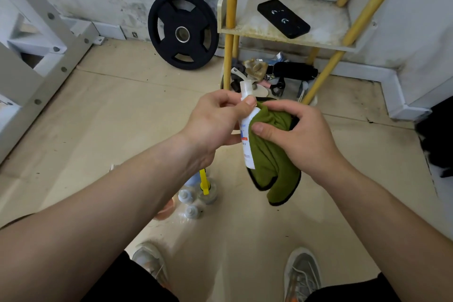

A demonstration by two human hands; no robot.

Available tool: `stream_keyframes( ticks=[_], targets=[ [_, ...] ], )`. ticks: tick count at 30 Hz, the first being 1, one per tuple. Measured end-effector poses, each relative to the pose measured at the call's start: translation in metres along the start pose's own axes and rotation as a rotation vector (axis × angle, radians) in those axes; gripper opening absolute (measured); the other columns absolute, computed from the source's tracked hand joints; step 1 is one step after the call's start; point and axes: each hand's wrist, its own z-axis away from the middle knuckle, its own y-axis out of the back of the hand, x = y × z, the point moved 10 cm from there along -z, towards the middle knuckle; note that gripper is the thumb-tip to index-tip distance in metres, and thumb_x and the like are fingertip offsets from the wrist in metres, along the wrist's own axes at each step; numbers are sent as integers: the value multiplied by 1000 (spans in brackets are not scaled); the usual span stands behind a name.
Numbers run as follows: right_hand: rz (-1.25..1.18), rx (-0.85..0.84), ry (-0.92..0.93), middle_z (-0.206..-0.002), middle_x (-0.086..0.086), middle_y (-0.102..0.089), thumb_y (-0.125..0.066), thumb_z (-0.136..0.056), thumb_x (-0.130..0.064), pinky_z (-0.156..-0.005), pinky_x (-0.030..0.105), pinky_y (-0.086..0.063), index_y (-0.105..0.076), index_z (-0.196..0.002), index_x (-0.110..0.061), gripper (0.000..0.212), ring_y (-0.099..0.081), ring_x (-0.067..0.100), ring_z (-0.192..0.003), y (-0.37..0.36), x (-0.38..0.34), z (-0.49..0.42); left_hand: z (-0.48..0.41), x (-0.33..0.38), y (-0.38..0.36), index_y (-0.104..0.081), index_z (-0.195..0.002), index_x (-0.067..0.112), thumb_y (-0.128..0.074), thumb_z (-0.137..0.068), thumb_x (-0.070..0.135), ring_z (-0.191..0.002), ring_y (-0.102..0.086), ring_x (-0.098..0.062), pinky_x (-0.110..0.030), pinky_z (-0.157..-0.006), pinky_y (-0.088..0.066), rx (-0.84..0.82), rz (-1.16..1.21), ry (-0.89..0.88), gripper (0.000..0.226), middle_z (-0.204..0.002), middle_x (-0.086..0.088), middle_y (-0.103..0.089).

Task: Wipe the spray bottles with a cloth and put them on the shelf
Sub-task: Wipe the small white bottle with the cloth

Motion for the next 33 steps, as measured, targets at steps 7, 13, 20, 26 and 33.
stream_keyframes(
  ticks=[7,13,20,26,33],
  targets=[
    [-188,8,18,-99,-4,-78,-75,-90,-21,-92,44,-60,-77,-105,-26,16,-74,15,-98,6,4,-2,2,7,-9,-69,-107,6,-61,-99,17,-84,-69,-19,-41,-83,-61,-132,-56,-94,16,-102,-17,-67],
    [-148,38,140,-110,-5,-75,-87,-77,-27,-98,44,-56,-75,-107,-35,33,-70,14,-108,16,-15,-1,3,11,-16,-71,-105,6,-61,-97,12,-91,-69,-22,-38,-85,-61,-210,-97,-124,14,-102,-19,-69],
    [-53,-8,208,-125,-7,-70,-91,-60,-41,-110,46,-47,-72,-111,-47,55,-59,14,-129,16,-21,-1,4,-4,-22,-69,-111,-4,-66,-87,22,-99,-70,-28,-46,-99,-55,-363,-205,-2,36,-106,-19,-72],
    [-165,-132,223,-115,5,-73,-86,-73,-26,-98,38,-55,-75,-104,-35,34,-68,18,-112,11,-25,0,11,-4,-27,-73,-89,5,-75,-85,22,-91,-65,-28,-45,-100,-53,-475,-242,32,17,-94,-18,-68],
    [-241,-23,131,-106,2,-76,-73,-85,-34,-100,48,-54,-79,-92,-30,10,-68,23,-111,16,-6,-8,16,1,-37,-70,-74,13,-65,-93,13,-71,-59,-14,-30,-78,-53,-437,-314,-100,21,-72,-4,-65]
  ],
)
